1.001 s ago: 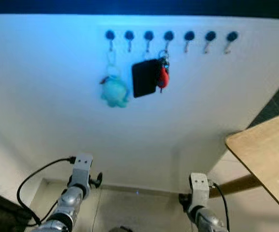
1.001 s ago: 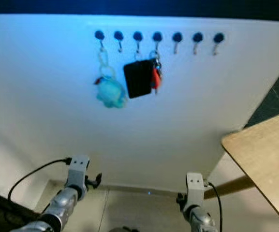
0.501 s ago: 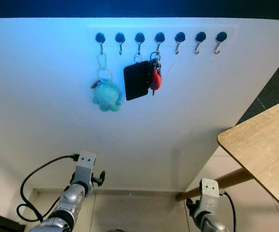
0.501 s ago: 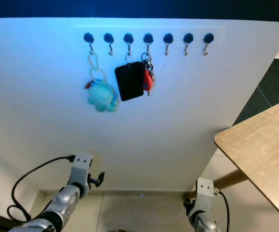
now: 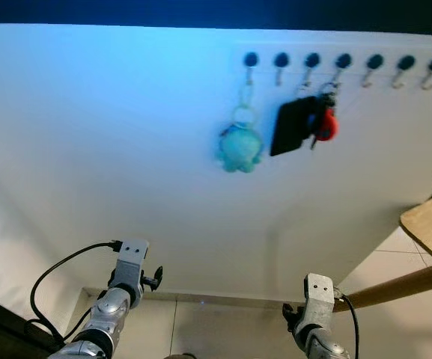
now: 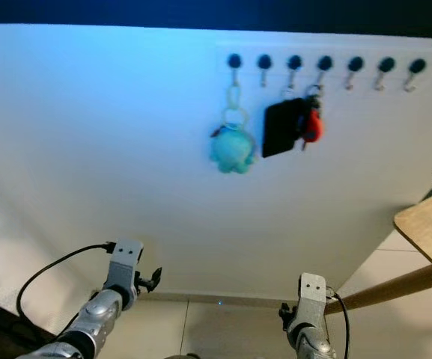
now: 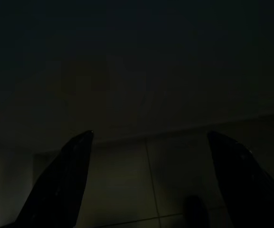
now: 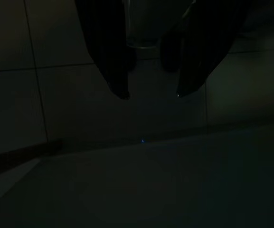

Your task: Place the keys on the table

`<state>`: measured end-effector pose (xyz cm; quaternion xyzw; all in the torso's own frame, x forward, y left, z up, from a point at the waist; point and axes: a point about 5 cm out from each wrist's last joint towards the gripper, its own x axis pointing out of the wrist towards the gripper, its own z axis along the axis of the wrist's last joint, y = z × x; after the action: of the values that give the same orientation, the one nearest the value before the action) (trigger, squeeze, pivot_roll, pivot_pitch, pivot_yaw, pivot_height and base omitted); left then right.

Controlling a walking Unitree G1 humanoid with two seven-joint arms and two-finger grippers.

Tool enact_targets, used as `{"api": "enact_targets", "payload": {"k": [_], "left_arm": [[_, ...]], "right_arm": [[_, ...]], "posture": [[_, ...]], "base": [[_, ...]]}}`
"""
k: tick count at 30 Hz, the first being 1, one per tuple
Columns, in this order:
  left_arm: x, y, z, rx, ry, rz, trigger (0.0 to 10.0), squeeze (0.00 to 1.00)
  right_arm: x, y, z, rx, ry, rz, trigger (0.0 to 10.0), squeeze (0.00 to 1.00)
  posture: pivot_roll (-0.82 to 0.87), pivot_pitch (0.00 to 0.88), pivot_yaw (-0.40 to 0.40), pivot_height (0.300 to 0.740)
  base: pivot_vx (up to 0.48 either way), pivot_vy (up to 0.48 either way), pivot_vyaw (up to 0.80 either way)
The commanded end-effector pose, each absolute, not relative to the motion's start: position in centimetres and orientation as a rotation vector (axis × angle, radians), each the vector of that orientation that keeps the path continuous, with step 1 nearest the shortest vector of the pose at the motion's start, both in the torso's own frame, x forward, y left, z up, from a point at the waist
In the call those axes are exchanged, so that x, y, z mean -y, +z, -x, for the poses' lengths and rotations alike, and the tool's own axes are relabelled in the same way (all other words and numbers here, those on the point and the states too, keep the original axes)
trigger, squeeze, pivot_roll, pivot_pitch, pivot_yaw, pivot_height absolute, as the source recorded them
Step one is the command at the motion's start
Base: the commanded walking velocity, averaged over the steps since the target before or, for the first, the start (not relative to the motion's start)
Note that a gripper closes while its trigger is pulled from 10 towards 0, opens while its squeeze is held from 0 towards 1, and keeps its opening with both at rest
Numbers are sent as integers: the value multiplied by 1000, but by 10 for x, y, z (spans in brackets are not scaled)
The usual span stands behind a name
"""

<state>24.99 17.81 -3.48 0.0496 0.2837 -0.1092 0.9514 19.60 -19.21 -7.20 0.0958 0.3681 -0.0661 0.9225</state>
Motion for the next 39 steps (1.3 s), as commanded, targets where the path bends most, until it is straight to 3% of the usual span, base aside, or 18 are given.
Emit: {"api": "enact_targets", "payload": {"k": [1,15,27,31,34,37,39], "left_arm": [[-178,-34,-250,-564,-236,-122,10000,0],[-177,-34,-249,-563,-257,-146,10000,0],[-179,-33,-251,-564,-222,-131,10000,0],[-180,-31,-253,-545,-244,-152,10000,0],[-179,-21,-258,-473,-337,-173,10000,0],[-177,0,-261,-280,-530,-236,10000,0],[-177,7,-261,-229,-557,-229,10000,0]], "right_arm": [[192,-74,-193,-769,-141,-202,10000,0],[191,-76,-188,-780,-143,-203,10000,0],[192,-74,-192,-761,-126,-187,10000,0],[190,-65,-203,-683,-47,-86,10000,0],[185,-46,-220,-509,71,39,10000,0],[179,-19,-237,-288,162,111,10000,0],[177,-12,-240,-232,178,117,10000,0]], "posture": [[46,41,11,740],[46,43,16,740],[44,41,15,740],[47,42,13,740],[41,48,14,740],[35,56,16,740],[35,59,14,740]], "base": [[0,0,0],[0,-469,0],[0,0,0],[0,0,0],[0,0,0],[0,0,0],[0,0,0]]}}
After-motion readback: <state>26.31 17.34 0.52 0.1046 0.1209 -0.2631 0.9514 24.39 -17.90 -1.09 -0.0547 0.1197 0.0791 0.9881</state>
